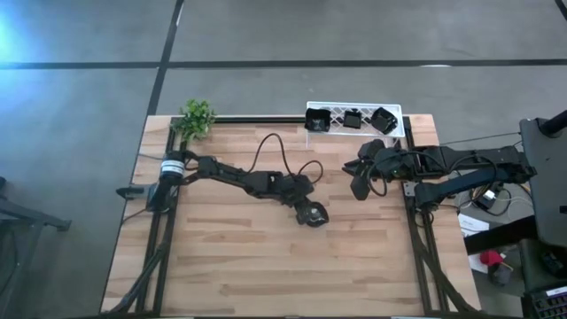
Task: Pick & Place Mini shaped plates
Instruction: Stack the black leaf-shaped plate on top of the black leaf-shaped plate on the shelf
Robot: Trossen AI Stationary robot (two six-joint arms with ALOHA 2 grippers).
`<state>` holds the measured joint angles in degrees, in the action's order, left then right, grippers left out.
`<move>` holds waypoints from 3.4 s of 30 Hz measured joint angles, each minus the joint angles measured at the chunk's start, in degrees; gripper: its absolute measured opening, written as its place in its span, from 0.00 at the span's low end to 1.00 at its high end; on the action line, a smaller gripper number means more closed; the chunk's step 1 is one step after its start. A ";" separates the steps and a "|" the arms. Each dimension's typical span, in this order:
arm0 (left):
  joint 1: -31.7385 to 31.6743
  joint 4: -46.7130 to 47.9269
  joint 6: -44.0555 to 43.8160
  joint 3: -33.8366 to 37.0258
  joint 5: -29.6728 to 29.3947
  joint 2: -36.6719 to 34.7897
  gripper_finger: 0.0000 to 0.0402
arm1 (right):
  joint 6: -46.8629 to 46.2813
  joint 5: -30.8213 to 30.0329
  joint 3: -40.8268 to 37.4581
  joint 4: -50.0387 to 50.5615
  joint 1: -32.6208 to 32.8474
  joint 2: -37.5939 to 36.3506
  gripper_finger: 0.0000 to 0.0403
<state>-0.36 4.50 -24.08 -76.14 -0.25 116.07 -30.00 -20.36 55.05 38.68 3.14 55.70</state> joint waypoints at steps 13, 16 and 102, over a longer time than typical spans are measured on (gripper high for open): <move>-0.37 0.04 0.48 0.00 -1.01 -0.04 0.00 | 0.00 -0.04 0.00 -0.02 0.01 0.00 0.17; -0.38 0.23 -1.08 0.04 -1.32 -0.07 0.00 | 0.00 -0.04 0.00 -0.02 0.00 0.00 0.17; 19.71 3.16 11.06 21.22 -32.22 -40.26 0.19 | -9.36 11.44 -8.04 -18.13 0.22 35.47 0.17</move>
<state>19.35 7.66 -13.02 -54.92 -32.47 75.81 -39.36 -8.92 47.00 20.54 3.36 91.17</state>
